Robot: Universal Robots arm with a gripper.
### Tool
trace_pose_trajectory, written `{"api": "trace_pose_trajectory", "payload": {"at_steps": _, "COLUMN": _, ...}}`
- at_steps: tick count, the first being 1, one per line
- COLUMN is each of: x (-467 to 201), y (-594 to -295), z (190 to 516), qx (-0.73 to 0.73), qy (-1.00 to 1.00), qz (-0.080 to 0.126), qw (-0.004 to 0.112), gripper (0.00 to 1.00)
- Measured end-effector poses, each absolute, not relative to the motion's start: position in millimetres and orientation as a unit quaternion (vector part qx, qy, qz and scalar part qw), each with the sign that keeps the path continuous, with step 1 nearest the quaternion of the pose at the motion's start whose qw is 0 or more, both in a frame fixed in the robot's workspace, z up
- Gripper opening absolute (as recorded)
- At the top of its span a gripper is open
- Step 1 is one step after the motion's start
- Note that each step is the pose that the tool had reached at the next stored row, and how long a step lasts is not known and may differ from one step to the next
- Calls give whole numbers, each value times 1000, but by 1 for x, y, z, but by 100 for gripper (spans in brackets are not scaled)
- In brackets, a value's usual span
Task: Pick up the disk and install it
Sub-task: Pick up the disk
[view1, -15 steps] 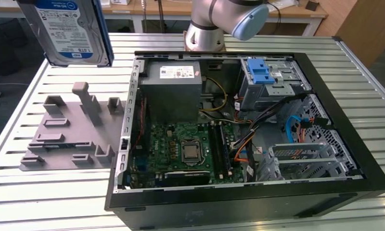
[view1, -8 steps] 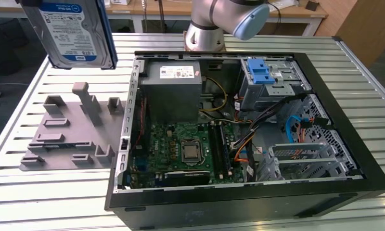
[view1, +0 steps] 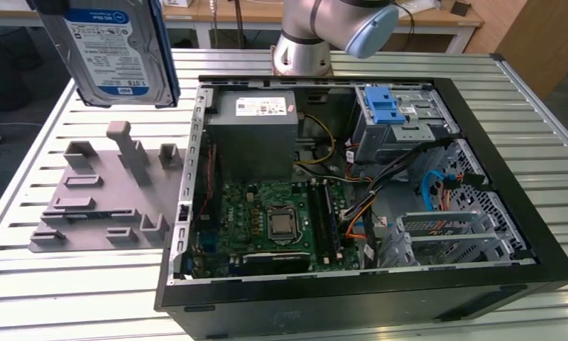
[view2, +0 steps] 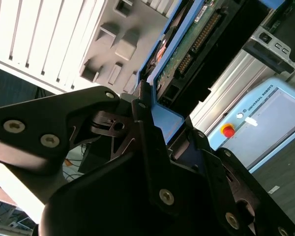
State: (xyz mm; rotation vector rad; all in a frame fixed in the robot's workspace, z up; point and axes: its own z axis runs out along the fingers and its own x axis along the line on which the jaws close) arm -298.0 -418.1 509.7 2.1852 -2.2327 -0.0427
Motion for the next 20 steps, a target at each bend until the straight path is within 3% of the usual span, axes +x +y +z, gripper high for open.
{"api": "trace_pose_trajectory", "payload": {"at_steps": 20, "x": -261, "y": -433, "z": 509, "qx": 699, "qy": -715, "qz": -14, "qw": 8, "gripper": 36}}
